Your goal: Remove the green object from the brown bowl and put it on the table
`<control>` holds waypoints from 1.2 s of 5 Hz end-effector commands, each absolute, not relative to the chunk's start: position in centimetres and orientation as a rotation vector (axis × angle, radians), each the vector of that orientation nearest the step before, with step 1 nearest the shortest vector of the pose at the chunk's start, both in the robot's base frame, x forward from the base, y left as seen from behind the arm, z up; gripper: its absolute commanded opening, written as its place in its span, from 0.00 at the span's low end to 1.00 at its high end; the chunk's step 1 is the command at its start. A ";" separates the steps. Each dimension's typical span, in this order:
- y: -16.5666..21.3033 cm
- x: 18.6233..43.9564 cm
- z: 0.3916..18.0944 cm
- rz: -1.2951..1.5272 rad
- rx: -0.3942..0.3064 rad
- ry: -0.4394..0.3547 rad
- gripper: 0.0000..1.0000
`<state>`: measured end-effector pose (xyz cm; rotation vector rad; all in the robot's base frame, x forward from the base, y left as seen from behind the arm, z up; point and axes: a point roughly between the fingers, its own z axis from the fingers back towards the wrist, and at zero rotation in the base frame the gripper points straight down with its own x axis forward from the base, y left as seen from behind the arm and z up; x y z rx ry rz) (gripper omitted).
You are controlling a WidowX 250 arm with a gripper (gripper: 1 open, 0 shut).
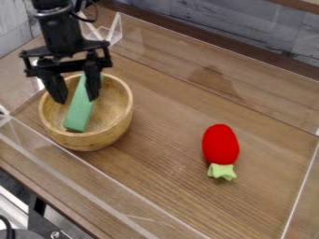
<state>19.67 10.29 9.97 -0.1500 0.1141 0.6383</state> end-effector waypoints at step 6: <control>10.3 21.2 10.0 0.678 -0.133 0.065 1.00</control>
